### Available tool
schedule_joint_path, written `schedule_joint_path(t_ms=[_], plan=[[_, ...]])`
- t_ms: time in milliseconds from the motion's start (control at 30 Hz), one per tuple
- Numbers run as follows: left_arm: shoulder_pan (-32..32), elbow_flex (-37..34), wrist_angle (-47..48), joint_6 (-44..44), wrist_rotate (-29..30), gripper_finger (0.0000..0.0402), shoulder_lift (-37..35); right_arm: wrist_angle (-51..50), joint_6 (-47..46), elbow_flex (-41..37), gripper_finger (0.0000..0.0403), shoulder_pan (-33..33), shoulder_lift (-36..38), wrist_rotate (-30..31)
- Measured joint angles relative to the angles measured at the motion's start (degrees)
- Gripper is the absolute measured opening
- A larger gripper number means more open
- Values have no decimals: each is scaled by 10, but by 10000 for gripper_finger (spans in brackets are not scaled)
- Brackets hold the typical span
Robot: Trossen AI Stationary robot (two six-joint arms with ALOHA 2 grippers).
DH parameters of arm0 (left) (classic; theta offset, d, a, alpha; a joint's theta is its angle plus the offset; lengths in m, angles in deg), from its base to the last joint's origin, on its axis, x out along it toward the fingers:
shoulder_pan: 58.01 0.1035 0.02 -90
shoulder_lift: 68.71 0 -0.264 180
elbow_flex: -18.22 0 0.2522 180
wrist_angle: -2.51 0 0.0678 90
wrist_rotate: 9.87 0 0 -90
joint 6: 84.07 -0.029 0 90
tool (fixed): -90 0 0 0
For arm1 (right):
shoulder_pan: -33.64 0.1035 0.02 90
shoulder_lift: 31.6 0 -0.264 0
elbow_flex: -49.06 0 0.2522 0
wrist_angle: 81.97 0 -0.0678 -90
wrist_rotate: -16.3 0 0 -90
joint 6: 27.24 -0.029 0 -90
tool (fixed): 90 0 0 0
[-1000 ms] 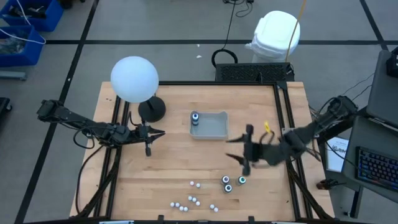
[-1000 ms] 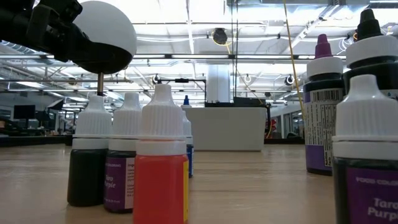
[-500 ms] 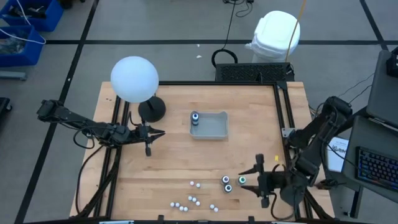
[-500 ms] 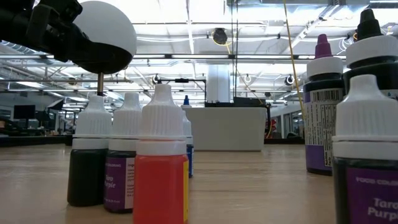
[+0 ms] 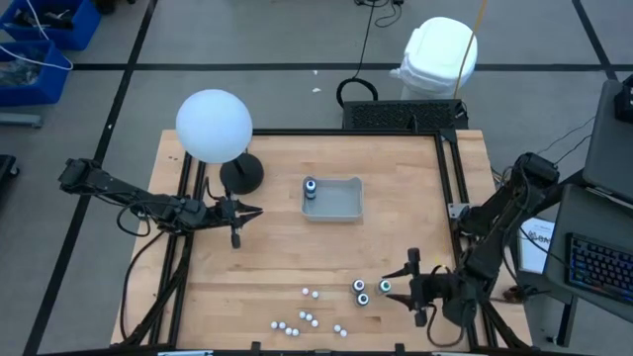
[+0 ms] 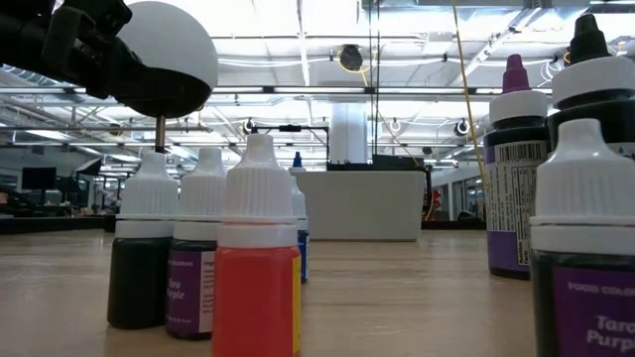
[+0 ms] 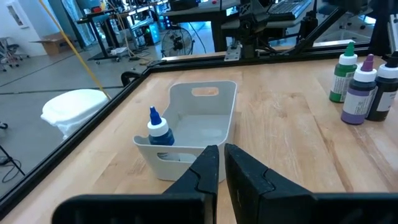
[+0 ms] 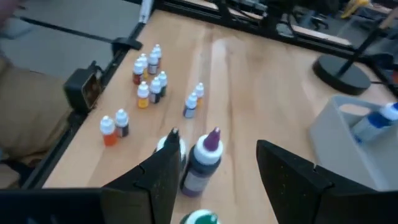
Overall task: Pick & Place food coloring
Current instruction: Put the big green food coloring bottle into the gray bin
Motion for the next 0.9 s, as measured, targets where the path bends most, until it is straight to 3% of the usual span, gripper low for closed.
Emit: schedule_joint_path(t_ms=[167,300,467,900], plan=[[0,0,0,-2,0,35,0,139,45,-93,199,7,54,-6],[0,0,0,-11,0,35,0,260,53,-176,198,3,97,-51],[0,0,-1,-12,0,35,0,382,62,-254,197,-2,105,-64],[0,0,0,-8,0,35,0,472,49,-286,197,-24,22,-64]])
